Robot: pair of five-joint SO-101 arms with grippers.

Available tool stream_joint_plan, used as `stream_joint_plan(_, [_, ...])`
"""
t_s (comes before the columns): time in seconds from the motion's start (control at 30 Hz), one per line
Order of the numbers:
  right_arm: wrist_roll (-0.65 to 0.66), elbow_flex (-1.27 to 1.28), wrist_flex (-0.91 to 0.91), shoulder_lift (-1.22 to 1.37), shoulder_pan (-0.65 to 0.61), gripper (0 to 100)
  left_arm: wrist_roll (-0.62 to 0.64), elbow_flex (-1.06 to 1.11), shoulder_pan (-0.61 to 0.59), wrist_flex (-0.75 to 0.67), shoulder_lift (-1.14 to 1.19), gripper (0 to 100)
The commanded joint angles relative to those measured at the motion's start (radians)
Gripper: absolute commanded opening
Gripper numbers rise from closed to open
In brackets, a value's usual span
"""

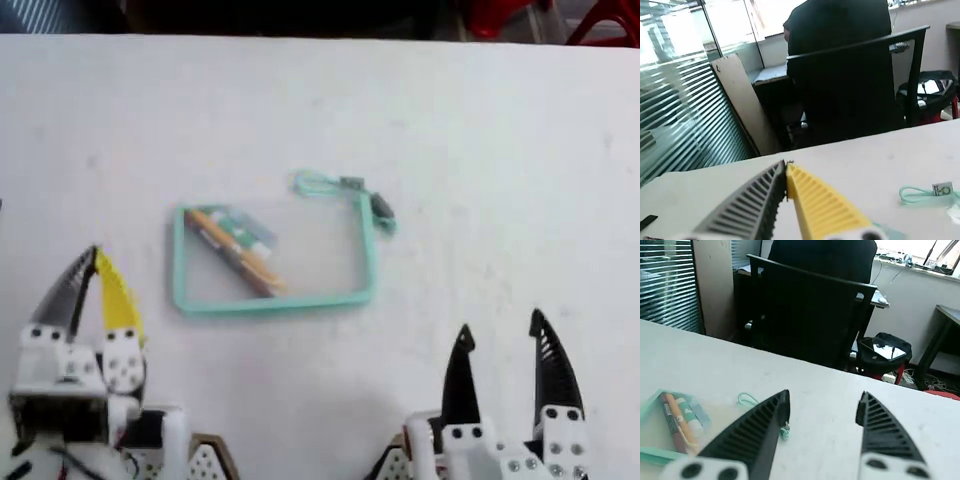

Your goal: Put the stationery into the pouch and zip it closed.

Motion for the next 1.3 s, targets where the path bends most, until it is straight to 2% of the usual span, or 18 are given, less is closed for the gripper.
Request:
stream_joint_plan(0.0, [0.008,0.115,-0.007,-0.012,-0.008,20.7,0.002,0.192,-0.005,-0.110,0.004,2])
stream_joint_plan(0.13, [0.008,0.391,-0.151,-0.012,-0.005,20.8,0.002,0.408,0.010,-0.230,0.004,2])
stream_joint_plan(0.43, [0.000,1.069,-0.710,-0.012,-0.002,20.8,0.008,0.885,0.022,-0.483,0.004,2])
stream_joint_plan(0.53, [0.000,1.274,-0.871,-0.005,-0.007,20.7,0.009,0.884,0.027,-0.419,0.001,2])
stream_joint_plan(0.67, [-0.061,1.266,-0.852,0.004,0.016,20.8,0.009,0.890,0.028,-0.376,0.001,2])
stream_joint_plan(0.8, [-0.281,1.266,-0.754,0.010,0.016,20.8,0.009,0.891,0.027,-0.336,0.001,2])
stream_joint_plan(0.9, [-0.391,1.266,-0.611,0.010,0.016,20.8,0.009,0.891,0.027,-0.226,0.001,2])
stream_joint_plan(1.03, [-0.351,1.266,-0.348,0.002,0.016,20.7,0.008,0.891,0.027,-0.012,0.001,2])
stream_joint_plan(1.07, [-0.339,1.264,-0.344,0.002,0.022,20.6,0.008,0.891,0.028,0.031,0.001,2])
stream_joint_plan(1.27, [-0.298,1.264,-0.351,0.004,0.021,20.5,0.009,0.891,0.022,0.043,0.001,2])
